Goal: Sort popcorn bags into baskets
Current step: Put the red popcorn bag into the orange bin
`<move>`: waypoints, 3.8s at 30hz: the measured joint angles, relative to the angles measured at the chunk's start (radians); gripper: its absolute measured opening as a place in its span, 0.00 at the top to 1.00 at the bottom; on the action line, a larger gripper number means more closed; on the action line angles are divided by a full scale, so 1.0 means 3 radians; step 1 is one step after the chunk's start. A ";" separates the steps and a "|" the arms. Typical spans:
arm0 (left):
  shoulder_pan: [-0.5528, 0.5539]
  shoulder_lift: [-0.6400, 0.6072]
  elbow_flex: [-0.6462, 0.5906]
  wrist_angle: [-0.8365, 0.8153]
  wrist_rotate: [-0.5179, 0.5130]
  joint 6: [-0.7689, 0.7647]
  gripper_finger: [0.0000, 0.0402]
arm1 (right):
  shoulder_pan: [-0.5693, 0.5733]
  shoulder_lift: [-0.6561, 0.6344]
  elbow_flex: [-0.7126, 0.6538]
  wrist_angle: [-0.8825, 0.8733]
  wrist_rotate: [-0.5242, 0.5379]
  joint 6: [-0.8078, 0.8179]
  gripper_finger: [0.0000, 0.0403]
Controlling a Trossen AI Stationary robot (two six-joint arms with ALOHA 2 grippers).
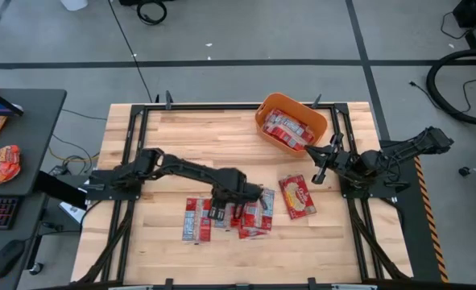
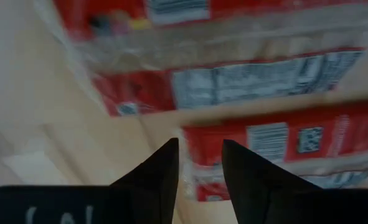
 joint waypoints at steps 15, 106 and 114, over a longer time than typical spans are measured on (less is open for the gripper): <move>-0.0583 -0.0978 -0.1083 0.1496 -0.1185 -0.0798 0.69 | 0.0022 0.0848 0.0346 -0.0639 -0.1066 0.1089 0.94; -0.0344 -0.1727 -0.3101 0.4879 -0.1283 0.0420 0.69 | 0.0699 0.3814 0.2694 -0.3971 -0.0940 0.2585 0.50; -0.0353 -0.1726 -0.3099 0.4861 -0.1255 0.0416 0.69 | 0.1124 0.4171 0.2695 -0.3628 -0.0575 0.2612 0.50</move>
